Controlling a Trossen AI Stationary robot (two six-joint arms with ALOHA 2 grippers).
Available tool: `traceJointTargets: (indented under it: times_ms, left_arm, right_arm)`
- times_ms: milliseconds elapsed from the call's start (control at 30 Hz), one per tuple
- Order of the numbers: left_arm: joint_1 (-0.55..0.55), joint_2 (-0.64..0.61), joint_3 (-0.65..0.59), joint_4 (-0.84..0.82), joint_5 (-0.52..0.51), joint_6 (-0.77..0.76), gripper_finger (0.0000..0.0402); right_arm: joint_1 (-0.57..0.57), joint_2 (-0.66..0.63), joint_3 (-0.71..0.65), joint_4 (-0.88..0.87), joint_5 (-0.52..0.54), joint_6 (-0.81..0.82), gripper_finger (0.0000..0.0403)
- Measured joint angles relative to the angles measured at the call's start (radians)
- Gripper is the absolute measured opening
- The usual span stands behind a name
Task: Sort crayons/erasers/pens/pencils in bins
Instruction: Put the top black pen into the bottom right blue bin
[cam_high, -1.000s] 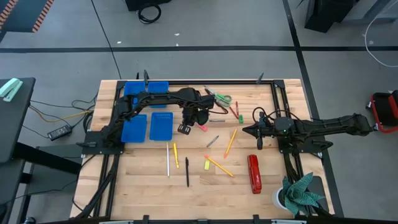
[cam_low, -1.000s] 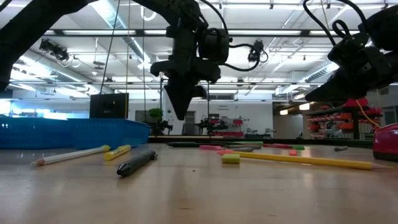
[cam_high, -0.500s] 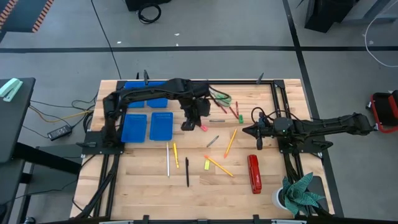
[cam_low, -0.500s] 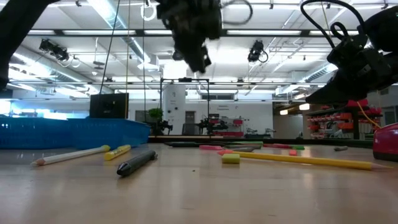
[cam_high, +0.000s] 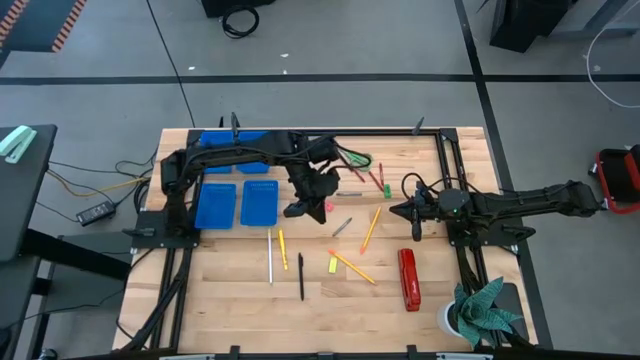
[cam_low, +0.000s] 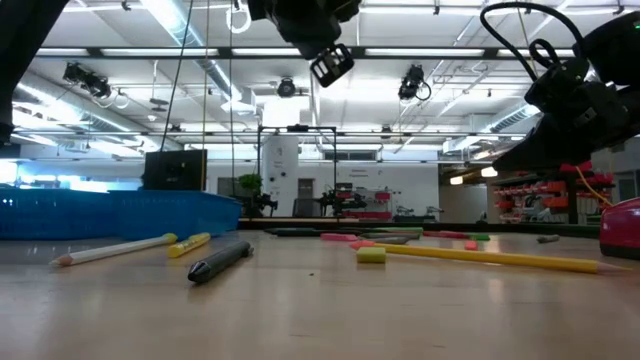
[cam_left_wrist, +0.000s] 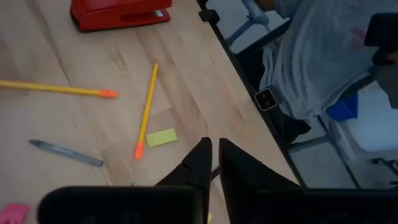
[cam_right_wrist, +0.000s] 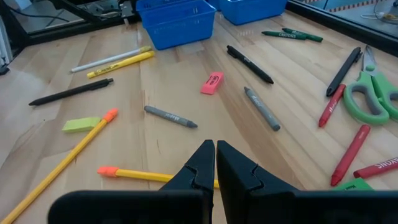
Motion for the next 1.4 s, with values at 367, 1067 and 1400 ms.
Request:
traceJointTargets:
  times_ms: [367, 1067, 1400]
  left_arm:
    - [0.000, 0.000, 0.000, 0.002, -0.004, -0.053, 0.0106]
    - [0.211, -0.027, -0.074, -0.055, -0.596, -0.217, 0.0007]
    - [0.272, -0.307, -0.575, 0.279, -0.601, -0.306, 0.0006]
  right_arm:
    - [0.000, 0.000, 0.000, 0.000, 0.000, 0.000, 0.0023]
    - [0.000, 0.000, 0.000, 0.000, 0.000, 0.021, 0.0023]
    - [0.000, 0.057, 0.000, 0.000, 0.004, 0.037, 0.0023]
